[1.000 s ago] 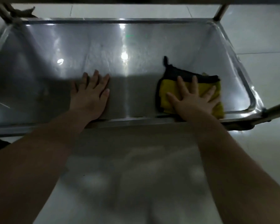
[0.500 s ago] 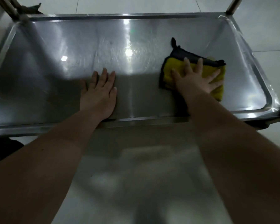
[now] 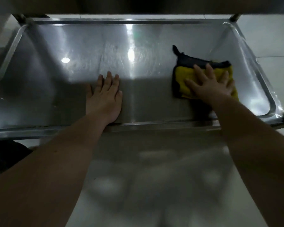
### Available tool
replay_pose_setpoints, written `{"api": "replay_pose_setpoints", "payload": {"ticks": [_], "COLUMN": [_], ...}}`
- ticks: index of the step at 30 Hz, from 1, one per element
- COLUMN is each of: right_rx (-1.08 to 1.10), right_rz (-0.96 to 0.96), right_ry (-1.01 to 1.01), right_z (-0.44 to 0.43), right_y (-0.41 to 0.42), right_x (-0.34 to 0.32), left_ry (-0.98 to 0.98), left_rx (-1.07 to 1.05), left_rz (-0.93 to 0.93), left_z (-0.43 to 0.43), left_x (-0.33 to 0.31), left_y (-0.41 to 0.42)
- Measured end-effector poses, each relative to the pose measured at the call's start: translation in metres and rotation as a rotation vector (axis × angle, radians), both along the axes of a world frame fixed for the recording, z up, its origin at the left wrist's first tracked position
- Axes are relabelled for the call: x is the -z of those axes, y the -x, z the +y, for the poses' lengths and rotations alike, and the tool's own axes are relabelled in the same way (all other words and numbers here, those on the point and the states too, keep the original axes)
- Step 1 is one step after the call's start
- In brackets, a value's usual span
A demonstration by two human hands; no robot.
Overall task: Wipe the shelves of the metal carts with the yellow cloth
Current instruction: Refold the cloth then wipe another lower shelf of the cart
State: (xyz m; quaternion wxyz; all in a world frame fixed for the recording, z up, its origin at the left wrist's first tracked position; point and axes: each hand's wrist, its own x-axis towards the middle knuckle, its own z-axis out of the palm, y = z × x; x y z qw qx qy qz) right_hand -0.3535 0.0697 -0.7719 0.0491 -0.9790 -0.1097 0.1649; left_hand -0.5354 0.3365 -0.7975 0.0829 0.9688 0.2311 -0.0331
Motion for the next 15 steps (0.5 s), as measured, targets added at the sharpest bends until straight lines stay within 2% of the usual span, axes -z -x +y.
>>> {"api": "replay_pose_setpoints", "payload": {"ticks": [3, 6, 9, 11, 15], "right_rx": [0.018, -0.213, -0.318, -0.273, 0.048], "right_rz": [-0.022, -0.044, -0.042, -0.049, 0.031], "right_ry": [0.032, 0.038, 0.043, 0.038, 0.063], "right_z": [0.012, 0.064, 0.064, 0.028, -0.041], "right_y": [0.055, 0.112, 0.113, 0.091, 0.051], "right_x": [0.004, 0.010, 0.008, 0.007, -0.002], "left_ry": [-0.006, 0.002, 0.018, 0.017, 0.017], "left_rx": [0.006, 0.007, 0.008, 0.005, 0.003], "left_rz": [0.001, 0.010, 0.010, -0.001, 0.001], "left_z": [-0.003, 0.000, 0.002, -0.001, -0.013], "left_x": [0.000, -0.002, -0.003, -0.004, -0.002], "left_y": [0.000, 0.004, 0.007, 0.007, 0.002]}}
